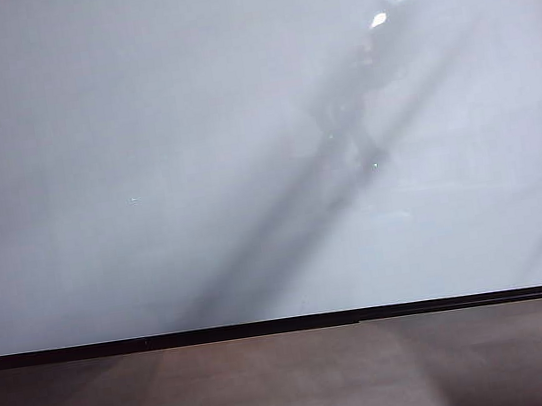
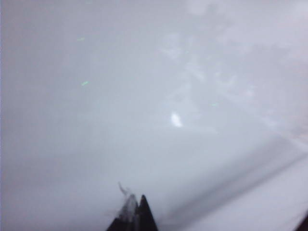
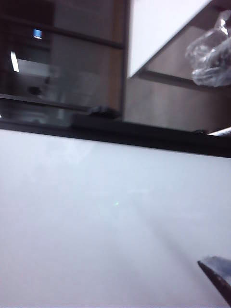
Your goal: Reach to the right to find the marker pen, pick it up, and write the number 4 on the whiteboard.
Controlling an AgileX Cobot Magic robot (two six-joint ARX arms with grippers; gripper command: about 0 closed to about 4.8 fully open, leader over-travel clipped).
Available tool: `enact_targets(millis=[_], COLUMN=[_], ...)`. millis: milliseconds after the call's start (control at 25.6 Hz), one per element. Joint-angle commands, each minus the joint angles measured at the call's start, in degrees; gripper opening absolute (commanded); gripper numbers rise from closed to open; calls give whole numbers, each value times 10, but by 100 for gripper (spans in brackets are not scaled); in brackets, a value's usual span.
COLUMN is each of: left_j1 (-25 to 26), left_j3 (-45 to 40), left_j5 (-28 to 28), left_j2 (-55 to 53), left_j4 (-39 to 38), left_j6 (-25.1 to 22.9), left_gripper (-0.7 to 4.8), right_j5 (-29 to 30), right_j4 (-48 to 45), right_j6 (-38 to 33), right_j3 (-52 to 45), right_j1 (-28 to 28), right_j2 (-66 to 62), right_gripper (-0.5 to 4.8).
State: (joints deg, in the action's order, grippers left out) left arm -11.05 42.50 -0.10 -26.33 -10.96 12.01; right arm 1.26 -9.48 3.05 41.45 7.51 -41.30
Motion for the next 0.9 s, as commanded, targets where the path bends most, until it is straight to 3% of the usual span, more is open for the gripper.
enact_targets(millis=[39,273,390,586,898], left_j1=[-43,-124,-161,-206,-223], left_j3=[70,184,220,228,228], left_j5=[18,40,64,78,132], left_j2=[-50,-143,-200,-287,-406], left_j4=[-13,-57,-61,-54,-39], left_j6=[-43,-56,-98,-178,-202], left_gripper=[-5,-5,-5,-5,-5], right_j5=[75,112,115,120,128], right_j4=[-14,-55,-127,-228,-335], right_j6=[-43,-28,-28,-11,16], right_j3=[2,1,1,1,1], right_j1=[53,117,125,115,115], right_j2=[-40,-131,-193,-284,-440], right_gripper=[479,479,479,479,479])
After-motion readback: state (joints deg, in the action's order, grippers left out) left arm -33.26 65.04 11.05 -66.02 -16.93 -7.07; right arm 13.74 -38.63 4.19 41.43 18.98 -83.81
